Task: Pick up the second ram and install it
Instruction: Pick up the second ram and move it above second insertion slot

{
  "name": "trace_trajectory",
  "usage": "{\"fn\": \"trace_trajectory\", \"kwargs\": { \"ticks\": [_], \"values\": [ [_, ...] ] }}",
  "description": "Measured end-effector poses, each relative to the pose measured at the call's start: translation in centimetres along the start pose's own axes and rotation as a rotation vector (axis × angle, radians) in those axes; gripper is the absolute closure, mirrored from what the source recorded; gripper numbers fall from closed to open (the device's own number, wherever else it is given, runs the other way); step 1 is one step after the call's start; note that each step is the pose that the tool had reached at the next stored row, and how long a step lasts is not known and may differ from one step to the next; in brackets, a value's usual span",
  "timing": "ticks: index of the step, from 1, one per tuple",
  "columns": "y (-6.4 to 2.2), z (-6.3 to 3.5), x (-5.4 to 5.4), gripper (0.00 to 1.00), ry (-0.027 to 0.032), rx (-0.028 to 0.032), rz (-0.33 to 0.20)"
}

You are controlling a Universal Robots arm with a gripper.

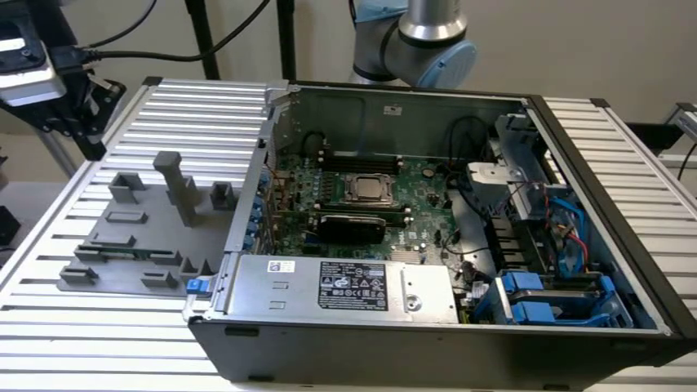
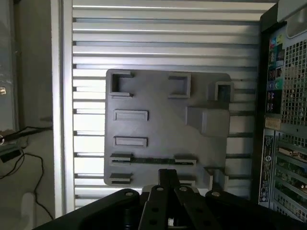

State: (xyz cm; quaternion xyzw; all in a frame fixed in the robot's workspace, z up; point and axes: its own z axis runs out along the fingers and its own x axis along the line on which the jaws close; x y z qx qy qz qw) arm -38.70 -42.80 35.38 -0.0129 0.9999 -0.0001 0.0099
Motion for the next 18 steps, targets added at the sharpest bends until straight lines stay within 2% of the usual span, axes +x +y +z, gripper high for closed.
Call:
{"fn": "trace_trajectory", "kwargs": {
  "ticks": [18],
  "values": [
    [-0.01, 0.7, 0.01, 0.89, 0.0001, -0.0065, -0.328]
  ]
}}
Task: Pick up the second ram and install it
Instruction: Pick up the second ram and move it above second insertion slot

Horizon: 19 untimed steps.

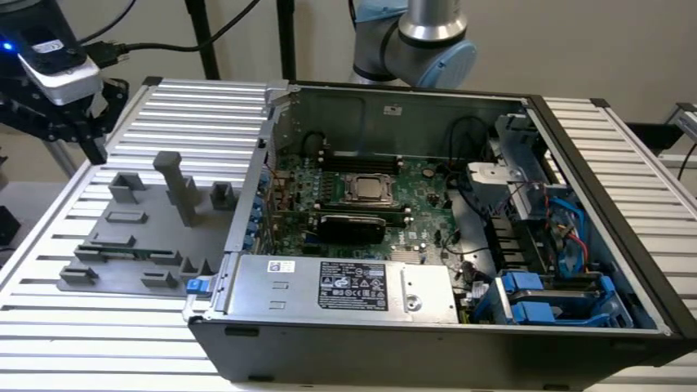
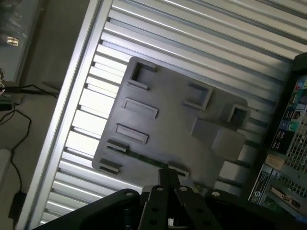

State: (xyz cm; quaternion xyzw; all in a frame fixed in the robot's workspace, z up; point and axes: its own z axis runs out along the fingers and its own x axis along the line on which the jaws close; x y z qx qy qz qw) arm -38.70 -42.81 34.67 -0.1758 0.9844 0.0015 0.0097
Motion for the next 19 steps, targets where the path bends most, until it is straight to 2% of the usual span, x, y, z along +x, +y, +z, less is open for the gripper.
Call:
{"fn": "trace_trajectory", "kwargs": {
  "ticks": [19],
  "values": [
    [0.0, 1.01, 0.02, 0.89, 0.0034, -0.008, -0.346]
  ]
}}
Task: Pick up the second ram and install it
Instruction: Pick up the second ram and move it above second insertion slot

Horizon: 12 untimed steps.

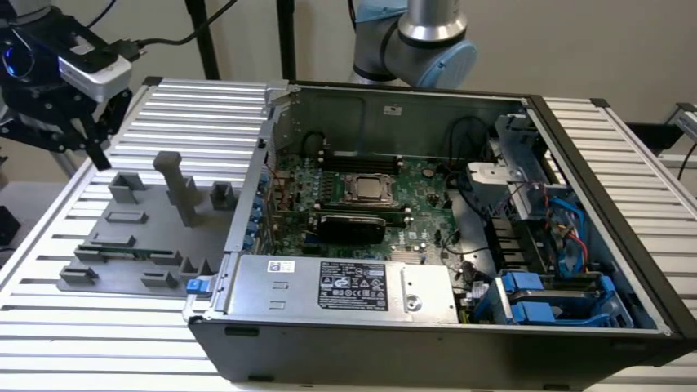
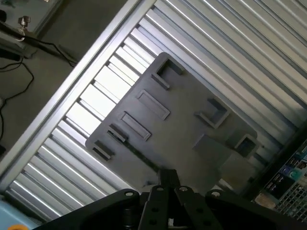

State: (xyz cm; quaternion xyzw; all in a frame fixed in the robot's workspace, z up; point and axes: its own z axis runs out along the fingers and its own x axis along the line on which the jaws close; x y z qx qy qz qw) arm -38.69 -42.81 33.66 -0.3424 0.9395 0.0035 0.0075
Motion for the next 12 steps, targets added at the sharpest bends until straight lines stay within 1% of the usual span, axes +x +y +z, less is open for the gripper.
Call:
{"fn": "trace_trajectory", "kwargs": {
  "ticks": [12],
  "values": [
    [0.0, 0.65, 0.01, 0.89, 0.0037, -0.0052, -0.218]
  ]
}}
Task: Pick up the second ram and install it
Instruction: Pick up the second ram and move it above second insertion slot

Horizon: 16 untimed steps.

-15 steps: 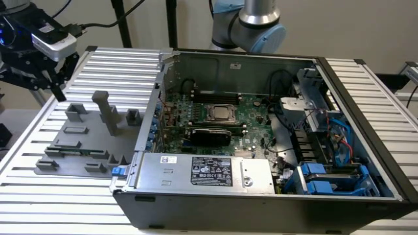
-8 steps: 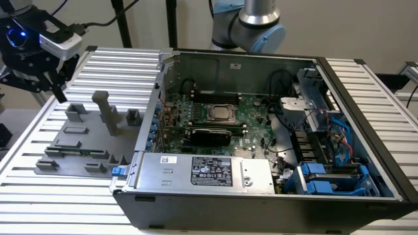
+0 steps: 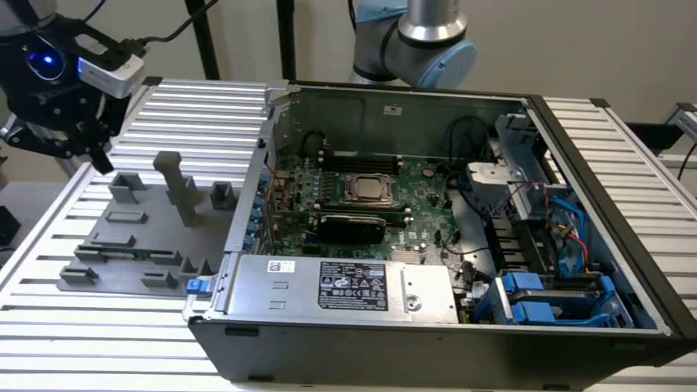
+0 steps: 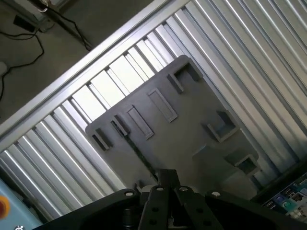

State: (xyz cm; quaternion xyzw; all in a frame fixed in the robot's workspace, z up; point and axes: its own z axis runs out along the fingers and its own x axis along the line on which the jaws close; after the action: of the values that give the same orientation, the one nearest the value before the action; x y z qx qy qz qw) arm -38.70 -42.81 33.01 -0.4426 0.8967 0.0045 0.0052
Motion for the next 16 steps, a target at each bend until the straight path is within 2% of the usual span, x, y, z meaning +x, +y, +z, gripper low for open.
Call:
{"fn": "trace_trajectory", "kwargs": {
  "ticks": [16],
  "values": [
    [0.0, 0.84, 0.01, 0.89, 0.0055, -0.0061, -0.291]
  ]
}}
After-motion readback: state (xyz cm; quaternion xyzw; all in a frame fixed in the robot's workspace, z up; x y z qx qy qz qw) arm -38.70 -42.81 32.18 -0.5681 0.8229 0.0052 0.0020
